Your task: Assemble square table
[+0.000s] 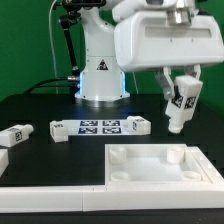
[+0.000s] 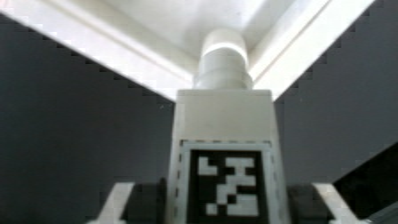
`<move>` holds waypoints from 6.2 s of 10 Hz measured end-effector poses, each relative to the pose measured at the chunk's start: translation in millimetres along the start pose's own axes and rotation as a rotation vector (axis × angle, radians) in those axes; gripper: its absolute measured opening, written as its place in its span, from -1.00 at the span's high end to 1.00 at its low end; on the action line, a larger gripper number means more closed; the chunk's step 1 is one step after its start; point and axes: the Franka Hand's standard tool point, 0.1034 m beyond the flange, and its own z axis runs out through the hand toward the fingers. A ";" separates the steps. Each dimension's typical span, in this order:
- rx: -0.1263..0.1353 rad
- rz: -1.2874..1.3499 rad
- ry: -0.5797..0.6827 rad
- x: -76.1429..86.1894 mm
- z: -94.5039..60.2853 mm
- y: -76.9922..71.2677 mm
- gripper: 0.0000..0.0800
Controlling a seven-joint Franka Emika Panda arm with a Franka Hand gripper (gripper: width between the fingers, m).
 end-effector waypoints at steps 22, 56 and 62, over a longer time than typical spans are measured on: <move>-0.005 0.041 0.056 3.7 68.7 -4.6 0.27; -0.058 1.304 -0.231 7.2 66.9 -0.3 0.27; -0.110 1.711 -0.221 6.3 67.4 -6.0 0.26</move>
Offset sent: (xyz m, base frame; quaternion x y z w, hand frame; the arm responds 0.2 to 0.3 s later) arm 0.0093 0.0200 -0.0197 0.0219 0.0364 0.0305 0.9986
